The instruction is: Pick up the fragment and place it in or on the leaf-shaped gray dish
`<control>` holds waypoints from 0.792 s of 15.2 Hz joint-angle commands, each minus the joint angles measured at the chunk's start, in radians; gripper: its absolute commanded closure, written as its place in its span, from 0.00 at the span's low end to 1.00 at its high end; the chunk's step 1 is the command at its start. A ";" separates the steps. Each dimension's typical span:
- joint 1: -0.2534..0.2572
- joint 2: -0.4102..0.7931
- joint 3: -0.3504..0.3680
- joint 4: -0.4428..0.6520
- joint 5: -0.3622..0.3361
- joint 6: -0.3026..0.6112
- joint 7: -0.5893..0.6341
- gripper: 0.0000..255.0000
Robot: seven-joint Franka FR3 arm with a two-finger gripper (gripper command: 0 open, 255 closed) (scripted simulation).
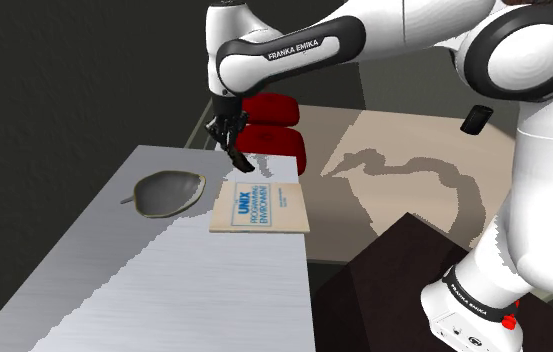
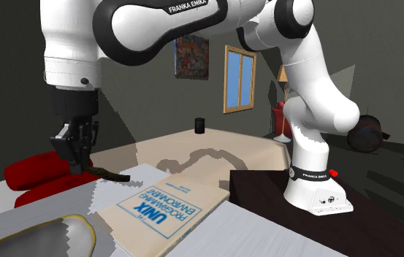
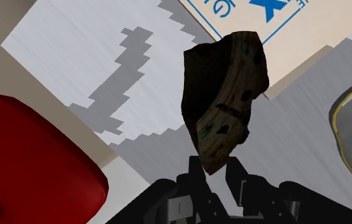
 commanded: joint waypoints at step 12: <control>0.105 0.095 0.024 0.246 -0.027 -0.162 0.103 1.00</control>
